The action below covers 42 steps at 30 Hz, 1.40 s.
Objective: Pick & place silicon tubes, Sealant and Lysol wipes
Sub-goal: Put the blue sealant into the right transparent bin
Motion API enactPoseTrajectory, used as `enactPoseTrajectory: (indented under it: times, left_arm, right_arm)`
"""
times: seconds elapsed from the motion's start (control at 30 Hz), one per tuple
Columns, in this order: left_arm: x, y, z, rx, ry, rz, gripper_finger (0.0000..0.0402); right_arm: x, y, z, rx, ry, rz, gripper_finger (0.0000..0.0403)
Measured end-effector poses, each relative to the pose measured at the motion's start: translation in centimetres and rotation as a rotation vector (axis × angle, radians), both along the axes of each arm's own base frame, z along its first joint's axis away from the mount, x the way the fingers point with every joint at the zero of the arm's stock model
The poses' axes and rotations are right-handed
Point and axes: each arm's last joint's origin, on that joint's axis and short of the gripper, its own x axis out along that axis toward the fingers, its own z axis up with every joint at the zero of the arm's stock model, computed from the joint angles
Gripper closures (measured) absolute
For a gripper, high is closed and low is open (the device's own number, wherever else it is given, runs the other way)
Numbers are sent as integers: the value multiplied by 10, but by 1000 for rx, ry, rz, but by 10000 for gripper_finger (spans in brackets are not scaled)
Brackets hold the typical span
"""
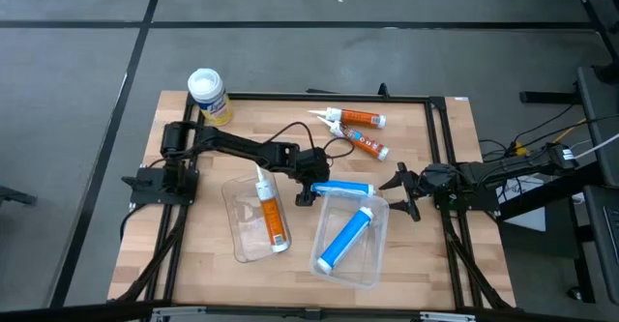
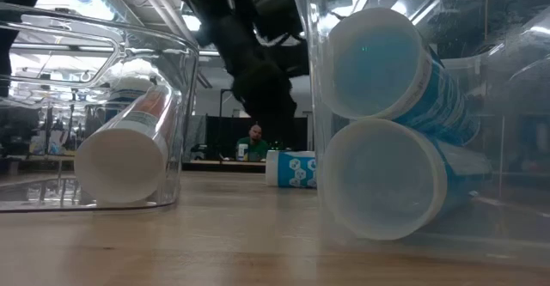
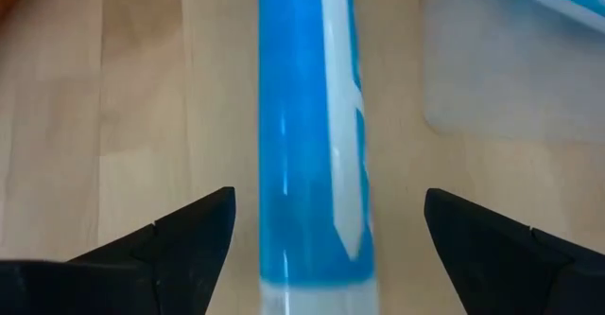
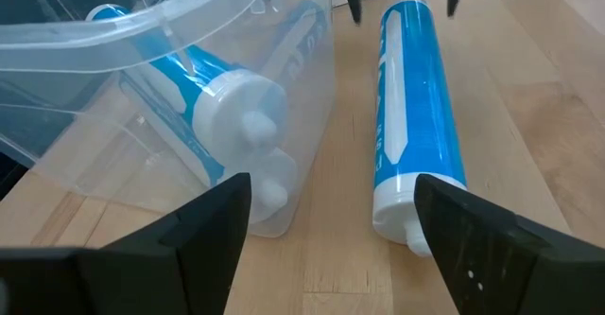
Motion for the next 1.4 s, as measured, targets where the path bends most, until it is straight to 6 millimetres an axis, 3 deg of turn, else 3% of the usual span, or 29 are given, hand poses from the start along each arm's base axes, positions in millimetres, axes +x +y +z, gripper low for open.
enactPoseTrajectory:
  times: [0.4, 0.6, 0.9, 1.4]
  left_arm:
    - [11, 0, -39, 7, 39, 4, 61]
    - [10, 1, -39, 45, 43, 7, 74]
    - [8, 2, -39, 39, 73, -9, 188]
    - [6, 2, -40, 37, 87, -1, 189]
  right_arm:
    - [0, 0, 0, 0, 0, 0, 105]
    - [0, 0, 0, 0, 0, 0, 105]
    - [0, 0, 0, 0, 0, 0, 105]
    - [0, 0, 0, 0, 0, 1, 105]
